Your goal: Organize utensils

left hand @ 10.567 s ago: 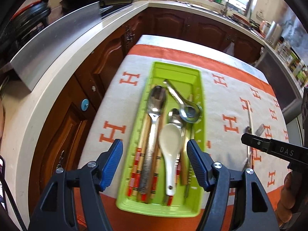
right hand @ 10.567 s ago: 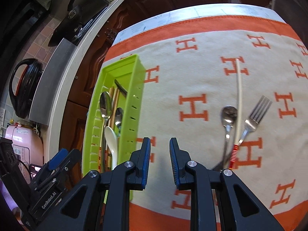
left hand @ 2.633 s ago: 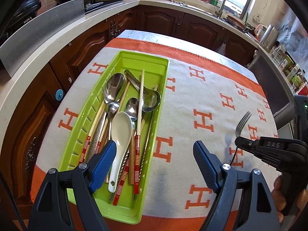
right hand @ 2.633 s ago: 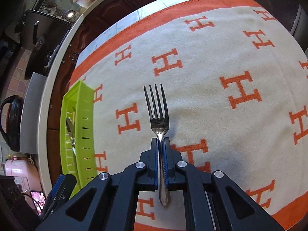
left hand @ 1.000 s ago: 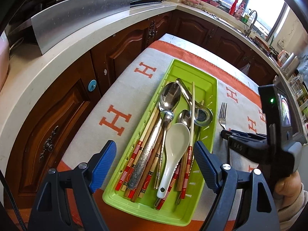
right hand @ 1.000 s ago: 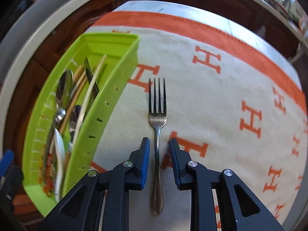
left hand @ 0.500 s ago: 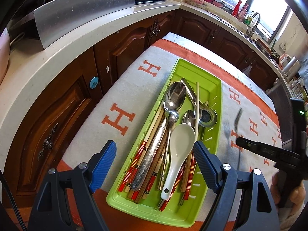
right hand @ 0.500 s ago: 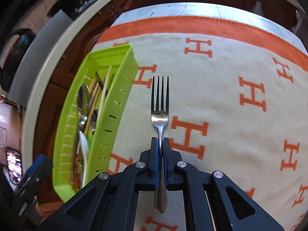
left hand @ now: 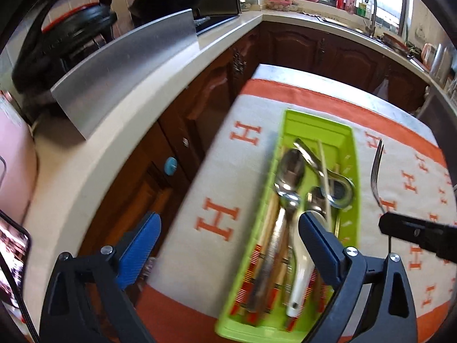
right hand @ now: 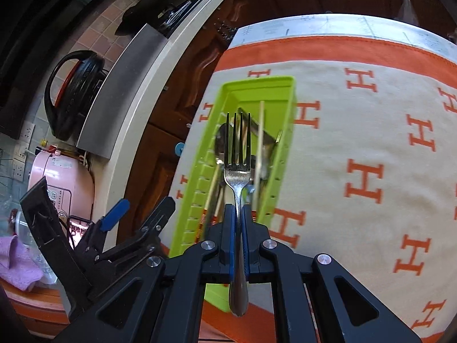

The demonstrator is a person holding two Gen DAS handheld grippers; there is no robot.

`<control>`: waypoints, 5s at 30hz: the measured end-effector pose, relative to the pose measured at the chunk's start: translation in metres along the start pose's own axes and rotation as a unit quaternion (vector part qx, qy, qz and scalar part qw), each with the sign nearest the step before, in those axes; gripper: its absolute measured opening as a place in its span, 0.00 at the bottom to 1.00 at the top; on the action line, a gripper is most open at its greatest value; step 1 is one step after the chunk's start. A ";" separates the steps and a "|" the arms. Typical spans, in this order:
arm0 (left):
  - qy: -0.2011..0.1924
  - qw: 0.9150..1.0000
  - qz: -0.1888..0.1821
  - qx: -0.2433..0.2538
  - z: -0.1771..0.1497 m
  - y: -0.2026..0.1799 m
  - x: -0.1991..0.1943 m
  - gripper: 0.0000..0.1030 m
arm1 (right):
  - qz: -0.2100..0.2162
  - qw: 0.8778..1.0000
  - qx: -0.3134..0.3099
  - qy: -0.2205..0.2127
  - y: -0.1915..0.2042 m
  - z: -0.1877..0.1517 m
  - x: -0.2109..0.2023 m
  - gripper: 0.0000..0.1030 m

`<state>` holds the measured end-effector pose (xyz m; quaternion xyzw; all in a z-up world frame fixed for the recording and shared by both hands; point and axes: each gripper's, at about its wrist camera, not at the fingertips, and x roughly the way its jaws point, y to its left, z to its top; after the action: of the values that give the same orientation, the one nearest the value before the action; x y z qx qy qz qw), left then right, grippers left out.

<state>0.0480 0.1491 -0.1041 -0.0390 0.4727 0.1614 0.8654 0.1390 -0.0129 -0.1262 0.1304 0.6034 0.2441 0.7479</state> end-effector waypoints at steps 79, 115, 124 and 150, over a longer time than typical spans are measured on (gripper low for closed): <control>-0.081 0.987 -0.125 0.067 -0.036 -0.111 -0.143 0.99 | -0.214 0.940 -0.012 -0.266 -0.045 -0.153 -0.222 0.81; -0.073 0.987 -0.122 0.073 -0.037 -0.119 -0.138 0.99 | -0.236 0.933 -0.005 -0.272 -0.049 -0.160 -0.222 0.81; -0.068 0.987 -0.122 0.074 -0.037 -0.119 -0.135 0.99 | -0.235 0.934 0.000 -0.268 -0.051 -0.160 -0.220 0.81; -0.057 0.988 -0.121 0.077 -0.040 -0.121 -0.129 0.99 | -0.233 0.936 0.003 -0.264 -0.057 -0.159 -0.215 0.81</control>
<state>-0.0106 -0.0057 -0.0289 -0.0198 0.4253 0.0204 0.9046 -0.0359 -0.1890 -0.0113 0.0481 0.3981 0.0179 0.9159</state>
